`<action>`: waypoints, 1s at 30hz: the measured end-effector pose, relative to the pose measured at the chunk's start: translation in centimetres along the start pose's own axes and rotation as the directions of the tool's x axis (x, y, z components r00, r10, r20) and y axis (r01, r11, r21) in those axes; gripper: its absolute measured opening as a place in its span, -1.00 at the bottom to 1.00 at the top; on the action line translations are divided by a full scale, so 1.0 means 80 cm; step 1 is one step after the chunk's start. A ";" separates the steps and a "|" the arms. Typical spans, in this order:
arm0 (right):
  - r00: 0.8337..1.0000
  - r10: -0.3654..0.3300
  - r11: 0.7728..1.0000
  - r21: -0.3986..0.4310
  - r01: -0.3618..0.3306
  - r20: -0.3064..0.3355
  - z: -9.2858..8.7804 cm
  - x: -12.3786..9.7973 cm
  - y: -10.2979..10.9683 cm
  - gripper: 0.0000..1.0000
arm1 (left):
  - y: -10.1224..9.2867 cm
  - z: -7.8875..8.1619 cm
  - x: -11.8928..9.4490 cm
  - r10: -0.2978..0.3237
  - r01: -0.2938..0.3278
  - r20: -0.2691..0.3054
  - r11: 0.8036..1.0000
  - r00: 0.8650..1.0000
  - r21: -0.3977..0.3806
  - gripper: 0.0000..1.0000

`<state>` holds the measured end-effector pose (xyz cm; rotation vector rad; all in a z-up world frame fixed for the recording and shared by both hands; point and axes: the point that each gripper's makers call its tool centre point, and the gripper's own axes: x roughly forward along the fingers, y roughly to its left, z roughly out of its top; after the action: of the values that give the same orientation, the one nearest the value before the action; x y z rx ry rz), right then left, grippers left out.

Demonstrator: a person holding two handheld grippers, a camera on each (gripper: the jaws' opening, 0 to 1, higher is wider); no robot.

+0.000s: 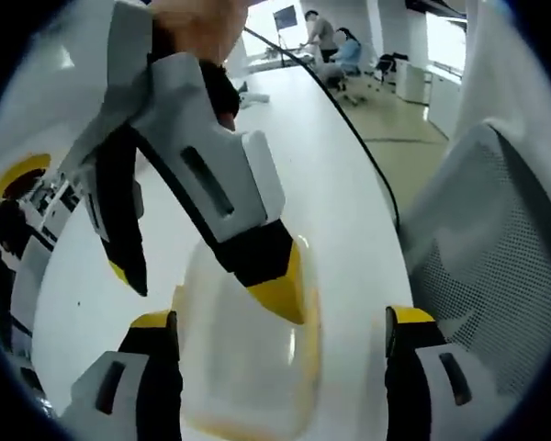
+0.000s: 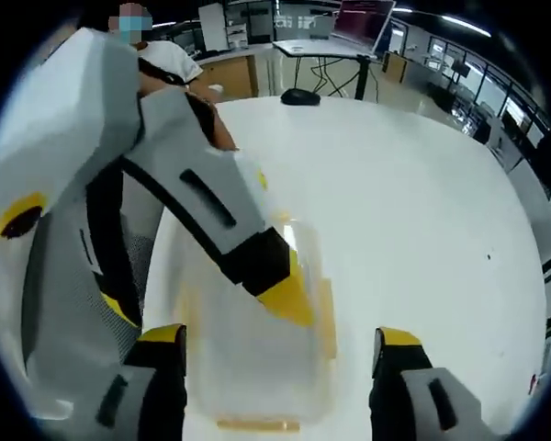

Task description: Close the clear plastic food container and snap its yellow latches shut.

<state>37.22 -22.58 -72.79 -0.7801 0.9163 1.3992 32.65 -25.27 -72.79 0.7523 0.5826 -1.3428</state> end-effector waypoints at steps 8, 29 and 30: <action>0.998 -0.035 0.999 0.020 0.034 0.052 0.007 -0.010 0.000 0.98 | 0.005 -0.006 -0.013 0.011 -0.011 -0.003 1.000 1.000 -0.025 0.99; 0.995 -0.065 0.998 0.021 0.064 0.072 -0.031 -0.031 0.017 0.98 | 0.037 -0.043 -0.049 0.027 -0.027 -0.052 1.000 0.998 -0.002 0.84; 0.996 -0.060 0.998 0.008 0.060 0.071 -0.033 -0.031 0.019 0.98 | 0.038 -0.044 -0.050 0.017 -0.017 -0.051 1.000 0.999 -0.007 0.84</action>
<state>35.65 -25.98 -71.72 -0.7432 0.8349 1.3627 35.19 -19.87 -71.60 0.7860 0.6196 -1.3084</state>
